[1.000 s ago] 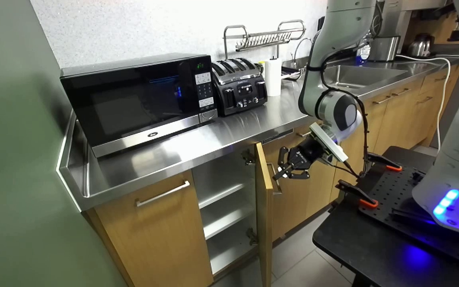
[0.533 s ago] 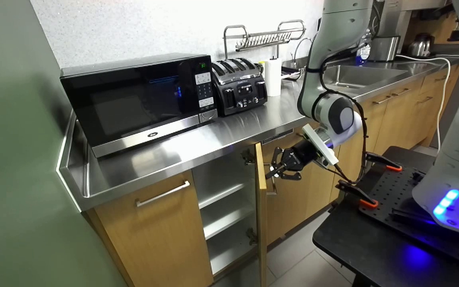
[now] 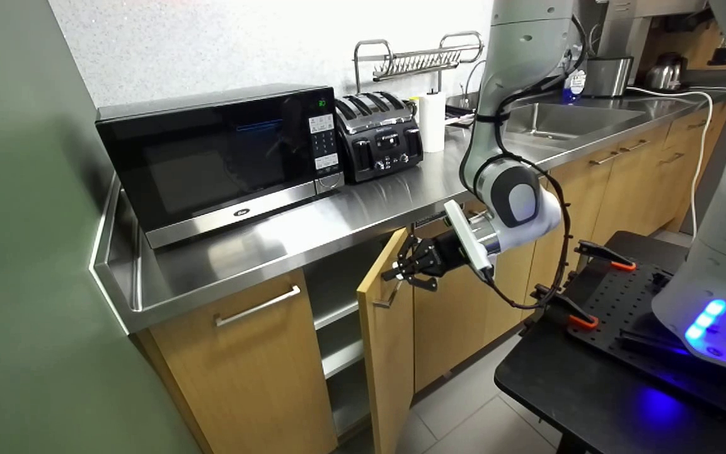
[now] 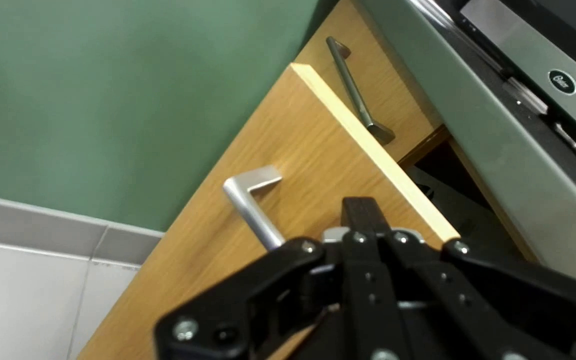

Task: Close the open cabinet door

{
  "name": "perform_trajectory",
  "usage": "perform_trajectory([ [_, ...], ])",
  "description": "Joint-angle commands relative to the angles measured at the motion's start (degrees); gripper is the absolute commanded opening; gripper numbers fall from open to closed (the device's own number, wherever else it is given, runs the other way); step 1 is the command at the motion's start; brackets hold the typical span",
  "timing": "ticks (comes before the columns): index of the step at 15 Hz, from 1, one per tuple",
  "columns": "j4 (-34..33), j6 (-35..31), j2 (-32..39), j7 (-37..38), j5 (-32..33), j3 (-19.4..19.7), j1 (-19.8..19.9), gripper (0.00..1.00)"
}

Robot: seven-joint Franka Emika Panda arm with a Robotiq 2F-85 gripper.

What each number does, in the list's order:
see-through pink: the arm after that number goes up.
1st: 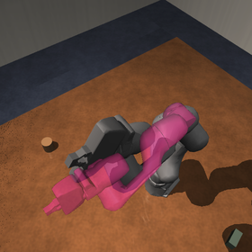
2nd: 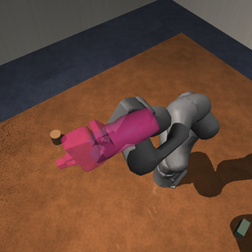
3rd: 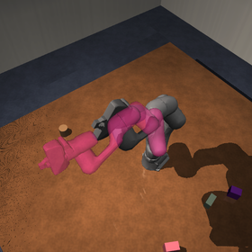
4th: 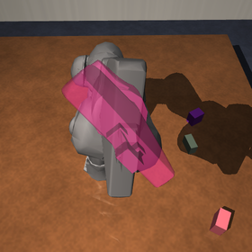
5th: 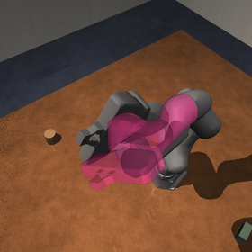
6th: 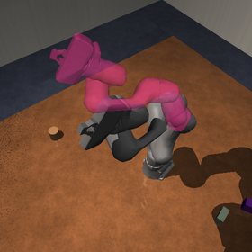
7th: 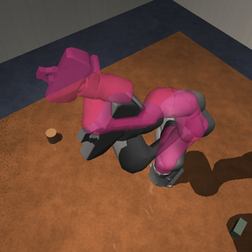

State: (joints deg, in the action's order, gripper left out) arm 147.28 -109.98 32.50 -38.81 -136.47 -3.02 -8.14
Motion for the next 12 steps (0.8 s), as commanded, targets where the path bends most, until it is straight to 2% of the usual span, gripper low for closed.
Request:
perform_trajectory([
  [1,-2.79,0.74,0.97,3.56,-7.45,-0.49,-1.84,0.0],
  [6,-5.11,0.02,1.11,5.35,-13.41,-0.23,-3.31,0.0],
  [8,-4.19,0.26,0.34,7.19,-11.71,-0.42,-3.49,0.0],
  [12,-1.72,0.96,-2.12,6.38,-11.89,0.02,-3.63,0.0],
])
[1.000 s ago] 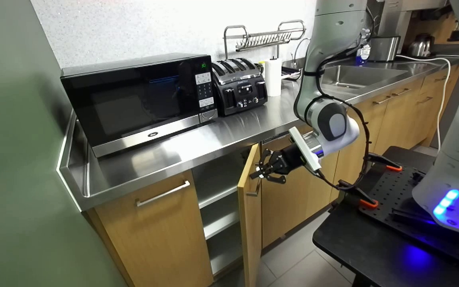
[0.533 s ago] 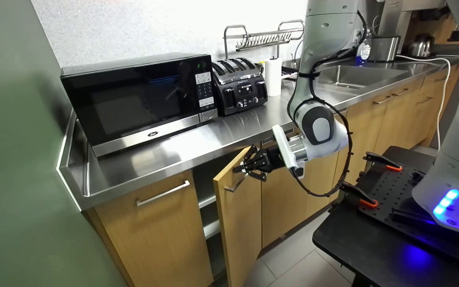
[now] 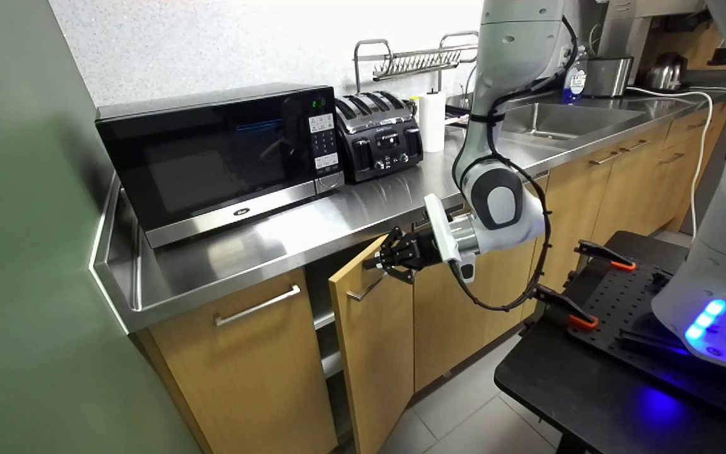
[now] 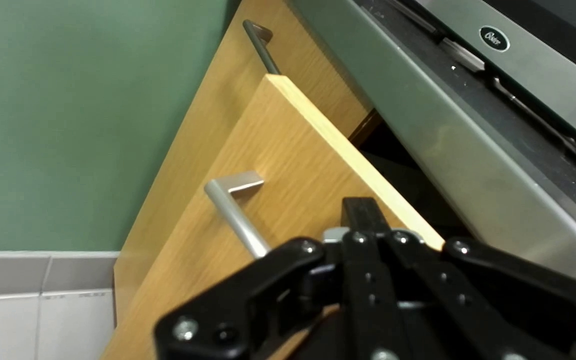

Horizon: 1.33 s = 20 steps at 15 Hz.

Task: Close the open cabinet door

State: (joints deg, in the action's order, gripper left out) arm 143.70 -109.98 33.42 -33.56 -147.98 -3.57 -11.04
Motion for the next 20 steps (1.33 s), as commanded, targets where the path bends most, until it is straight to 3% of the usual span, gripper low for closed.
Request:
perform_trajectory([
  [1,1.44,0.67,-2.87,1.14,-0.74,0.75,-0.63,0.0],
  [11,-7.32,0.47,-0.47,7.8,0.18,2.61,1.23,0.0],
  [16,0.09,2.86,-6.74,9.79,7.54,2.08,1.11,0.0],
  [20,7.45,0.17,-16.57,15.58,17.21,3.49,2.84,0.0],
])
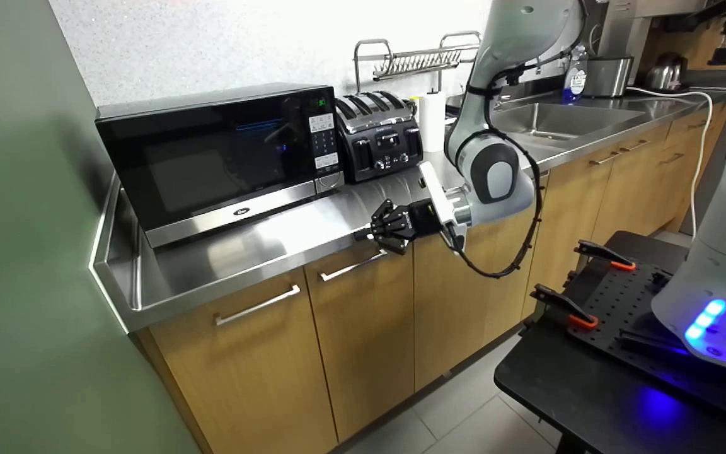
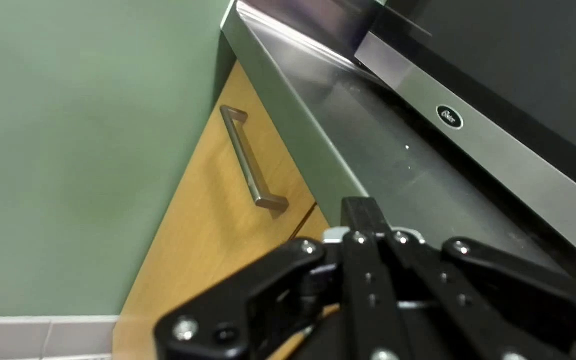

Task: Close the open cabinet door

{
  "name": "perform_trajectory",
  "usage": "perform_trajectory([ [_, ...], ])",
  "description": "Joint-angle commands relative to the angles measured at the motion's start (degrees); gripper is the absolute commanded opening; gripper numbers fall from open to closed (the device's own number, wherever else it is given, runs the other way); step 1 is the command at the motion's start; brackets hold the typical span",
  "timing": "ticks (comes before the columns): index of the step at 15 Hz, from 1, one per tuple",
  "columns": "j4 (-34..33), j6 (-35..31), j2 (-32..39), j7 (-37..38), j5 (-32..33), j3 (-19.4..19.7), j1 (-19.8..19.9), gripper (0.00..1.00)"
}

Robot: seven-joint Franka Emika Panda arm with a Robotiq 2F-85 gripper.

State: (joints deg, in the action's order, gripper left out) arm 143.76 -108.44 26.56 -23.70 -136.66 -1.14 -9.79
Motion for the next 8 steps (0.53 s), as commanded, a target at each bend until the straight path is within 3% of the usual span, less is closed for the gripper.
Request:
perform_trajectory([
  [1,9.51,-2.08,-12.68,7.37,8.25,1.61,2.21,0.0],
  [8,17.34,-7.15,-31.02,15.34,19.84,3.53,7.12,0.0],
])
